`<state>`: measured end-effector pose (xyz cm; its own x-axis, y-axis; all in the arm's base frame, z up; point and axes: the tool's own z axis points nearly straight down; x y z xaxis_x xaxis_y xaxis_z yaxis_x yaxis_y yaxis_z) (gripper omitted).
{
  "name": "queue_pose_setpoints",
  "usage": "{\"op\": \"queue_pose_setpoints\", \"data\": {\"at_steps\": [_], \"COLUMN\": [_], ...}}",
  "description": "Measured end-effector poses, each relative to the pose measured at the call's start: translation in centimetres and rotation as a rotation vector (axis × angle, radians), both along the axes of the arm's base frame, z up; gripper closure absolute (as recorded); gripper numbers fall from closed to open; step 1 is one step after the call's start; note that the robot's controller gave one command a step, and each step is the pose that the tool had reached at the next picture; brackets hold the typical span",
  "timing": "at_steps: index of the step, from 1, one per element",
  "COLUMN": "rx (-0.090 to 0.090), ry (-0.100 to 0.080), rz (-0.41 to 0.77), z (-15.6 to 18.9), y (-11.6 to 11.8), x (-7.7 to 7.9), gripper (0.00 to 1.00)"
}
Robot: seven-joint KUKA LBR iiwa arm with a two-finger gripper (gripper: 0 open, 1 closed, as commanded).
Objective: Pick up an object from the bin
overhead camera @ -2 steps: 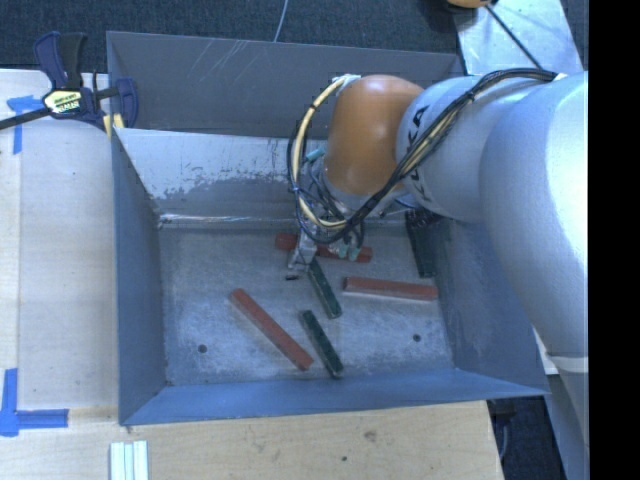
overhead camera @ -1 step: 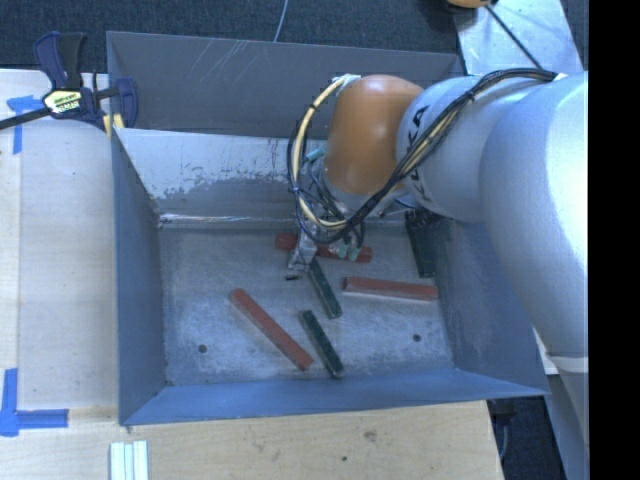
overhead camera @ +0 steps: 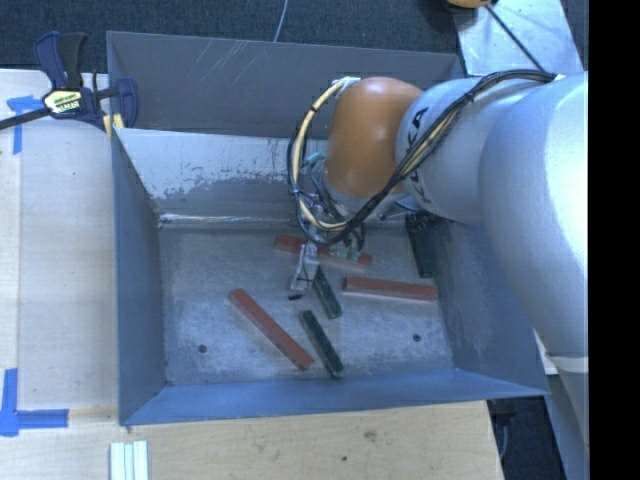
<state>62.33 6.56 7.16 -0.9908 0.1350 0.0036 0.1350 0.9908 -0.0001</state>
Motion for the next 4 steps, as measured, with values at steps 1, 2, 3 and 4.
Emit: {"op": "queue_pose_setpoints", "data": {"at_steps": [1,2,3,4], "rx": [0.0,0.001,0.001,0.001], "ry": [0.0,-0.008,-0.008,-0.008], "rz": [0.0,0.146,0.146,0.145], "z": [0.0,0.0,0.0,0.0], "y": [0.0,-2.0,-2.0,-2.0], "x": [0.0,0.4,0.4,0.4], "gripper": [0.0,1.0,1.0,1.0]}}
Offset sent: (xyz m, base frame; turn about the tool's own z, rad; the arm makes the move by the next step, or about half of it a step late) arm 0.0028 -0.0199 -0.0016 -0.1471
